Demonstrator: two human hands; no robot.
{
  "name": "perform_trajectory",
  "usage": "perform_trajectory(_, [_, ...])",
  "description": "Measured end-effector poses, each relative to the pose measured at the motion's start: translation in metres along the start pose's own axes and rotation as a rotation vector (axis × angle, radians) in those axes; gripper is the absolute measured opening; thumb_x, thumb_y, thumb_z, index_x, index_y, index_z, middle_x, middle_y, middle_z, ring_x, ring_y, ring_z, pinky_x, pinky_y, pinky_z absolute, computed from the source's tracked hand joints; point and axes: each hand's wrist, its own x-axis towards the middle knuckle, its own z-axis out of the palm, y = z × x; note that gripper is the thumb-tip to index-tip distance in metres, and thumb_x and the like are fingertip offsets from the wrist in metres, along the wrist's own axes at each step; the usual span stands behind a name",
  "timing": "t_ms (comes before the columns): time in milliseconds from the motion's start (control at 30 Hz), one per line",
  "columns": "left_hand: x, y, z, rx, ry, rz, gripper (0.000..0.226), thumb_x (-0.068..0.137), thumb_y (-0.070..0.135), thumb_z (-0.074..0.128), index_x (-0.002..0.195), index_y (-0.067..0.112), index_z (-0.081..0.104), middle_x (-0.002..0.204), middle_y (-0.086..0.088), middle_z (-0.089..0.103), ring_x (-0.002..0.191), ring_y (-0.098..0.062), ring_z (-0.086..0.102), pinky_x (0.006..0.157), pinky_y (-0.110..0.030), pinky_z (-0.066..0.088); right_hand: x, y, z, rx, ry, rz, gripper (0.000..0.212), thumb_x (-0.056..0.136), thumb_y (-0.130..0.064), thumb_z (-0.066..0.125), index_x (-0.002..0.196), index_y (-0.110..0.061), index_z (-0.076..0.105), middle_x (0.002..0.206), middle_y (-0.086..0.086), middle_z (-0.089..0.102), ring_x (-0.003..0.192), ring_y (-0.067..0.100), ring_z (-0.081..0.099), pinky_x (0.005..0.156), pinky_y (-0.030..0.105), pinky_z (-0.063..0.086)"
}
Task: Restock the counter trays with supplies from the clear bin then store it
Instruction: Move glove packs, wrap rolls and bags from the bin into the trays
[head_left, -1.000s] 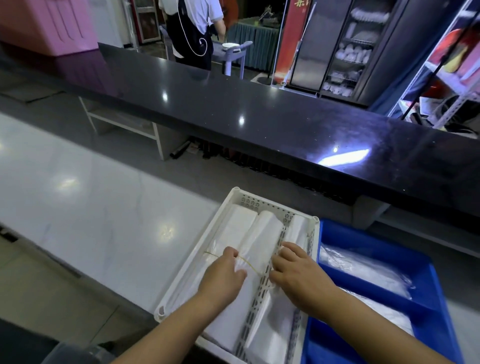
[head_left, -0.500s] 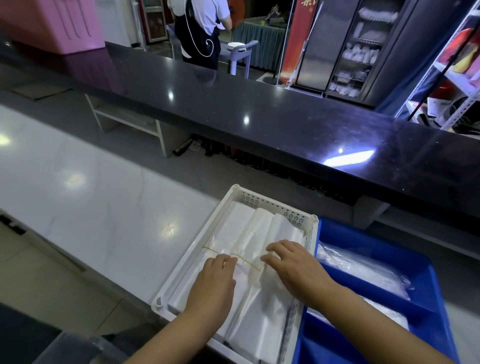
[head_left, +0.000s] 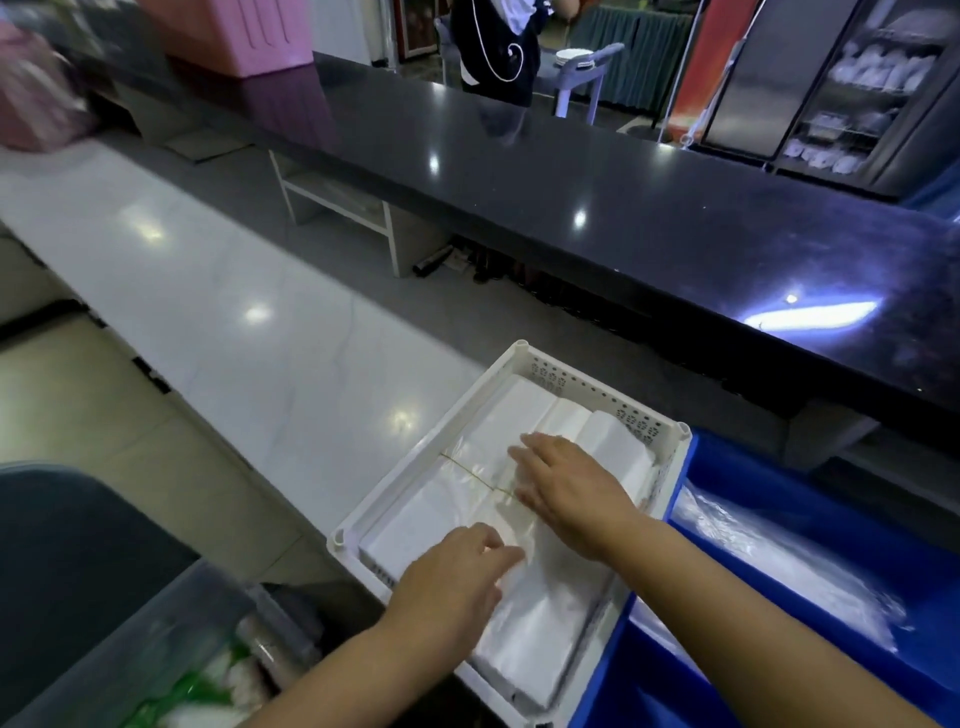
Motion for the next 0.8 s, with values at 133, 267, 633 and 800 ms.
perform_trajectory(133, [-0.003,-0.004,0.003,-0.039,-0.054,-0.116,0.043,0.087,0.013,0.05,0.125,0.031,0.048,0.115,0.005,0.045,0.109,-0.016,0.046,0.086,-0.034,0.045,0.019,0.014,0.016,-0.131,-0.148,-0.013,0.094,0.076,-0.074,-0.002,0.15,-0.016,0.002,0.159,0.007,-0.006,0.146,0.02,-0.012,0.115,0.034,-0.011])
perform_trajectory(267, [-0.012,-0.009,0.002,-0.1,-0.083,-0.195,0.042,0.085,0.009,0.05,0.12,0.032,0.05,0.104,0.005,0.048,0.101,-0.016,0.051,0.079,-0.029,0.043,0.018,0.023,0.016,-0.067,-0.031,0.005,0.065,0.098,-0.051,0.018,0.15,-0.016,0.002,0.159,0.007,-0.008,0.145,0.018,-0.015,0.118,0.035,-0.01])
perform_trajectory(633, [-0.099,-0.083,-0.059,-0.118,0.428,-0.344,0.012,0.088,0.026,0.055,0.094,0.029,0.065,0.093,0.011,0.067,0.09,-0.01,0.057,0.068,-0.023,0.037,0.023,-0.075,-0.019,-0.115,0.398,-0.141,0.017,0.081,-0.015,0.069,0.097,-0.009,0.071,0.088,0.009,0.074,0.079,0.032,0.068,0.066,0.036,0.054])
perform_trajectory(800, [-0.186,-0.16,-0.069,-0.066,0.472,-0.499,0.009,0.086,0.024,0.059,0.089,0.025,0.067,0.087,0.009,0.067,0.086,-0.014,0.057,0.062,-0.027,0.035,0.035,-0.189,-0.007,-0.13,0.306,-0.323,0.019,0.091,-0.023,0.053,0.091,-0.016,0.071,0.081,0.003,0.072,0.075,0.022,0.066,0.059,0.035,0.057])
